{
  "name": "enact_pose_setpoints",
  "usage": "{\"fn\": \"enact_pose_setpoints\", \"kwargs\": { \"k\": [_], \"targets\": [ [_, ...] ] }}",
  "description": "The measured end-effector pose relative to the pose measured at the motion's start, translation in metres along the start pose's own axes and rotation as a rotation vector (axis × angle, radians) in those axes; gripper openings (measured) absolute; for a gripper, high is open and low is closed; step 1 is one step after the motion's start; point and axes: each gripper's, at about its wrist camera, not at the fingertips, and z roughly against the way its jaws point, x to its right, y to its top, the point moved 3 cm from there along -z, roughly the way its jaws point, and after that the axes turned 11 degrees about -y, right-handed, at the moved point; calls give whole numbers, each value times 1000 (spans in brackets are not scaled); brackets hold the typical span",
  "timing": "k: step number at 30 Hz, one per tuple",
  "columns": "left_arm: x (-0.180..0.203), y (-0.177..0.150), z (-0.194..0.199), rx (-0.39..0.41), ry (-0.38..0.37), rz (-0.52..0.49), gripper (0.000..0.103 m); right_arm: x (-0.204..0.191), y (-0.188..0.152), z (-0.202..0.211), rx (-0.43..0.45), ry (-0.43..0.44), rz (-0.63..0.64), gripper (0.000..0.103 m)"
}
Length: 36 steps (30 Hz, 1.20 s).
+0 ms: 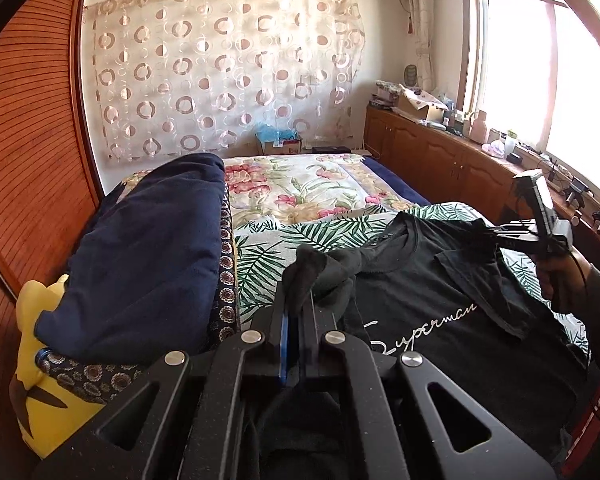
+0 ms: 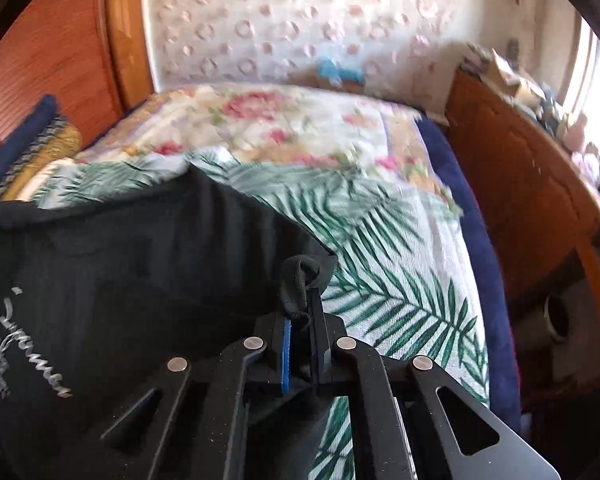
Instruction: Fold small clothes
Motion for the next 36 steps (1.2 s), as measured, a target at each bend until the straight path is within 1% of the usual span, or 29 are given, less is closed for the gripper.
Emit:
{"fn": "enact_pose_setpoints", "kwargs": {
  "k": [3,6,8,10,14,16,19,21,23,28,29,31,34,36],
  "targets": [
    [6,-4,23,39,-13,-10,4,2,1,48,99,48,-28,6],
    [4,-12,43,64,-11,0,4,0,-11,104,188,78,-15,6],
    [2,-20,59,76,-23,21,4,-3,-27,137,216,84,12,6],
    [-2,-29,77,94,-22,36,4,-4,-43,163,225,95,36,6],
    [-9,-53,111,116,-25,81,4,-5,-80,210,249,109,44,6],
    [-12,-72,126,124,-19,112,4,2,-102,230,244,119,33,6],
    [-11,-95,140,121,-14,136,4,7,-120,247,228,122,23,6],
    [-12,-104,145,112,-2,142,4,9,-134,257,209,111,32,6],
    [-12,-114,151,94,6,137,4,13,-140,269,192,100,44,6],
    [-4,-126,164,73,23,123,4,14,-146,300,179,100,51,6],
    [-4,-128,164,63,34,120,4,15,-152,306,172,101,52,6],
    [-9,-136,158,29,56,120,4,17,-161,309,146,104,49,6],
    [-16,-151,145,-9,40,149,4,19,-177,301,90,114,13,6],
    [-13,-160,140,-29,40,145,4,18,-190,290,44,116,7,6]
  ]
}}
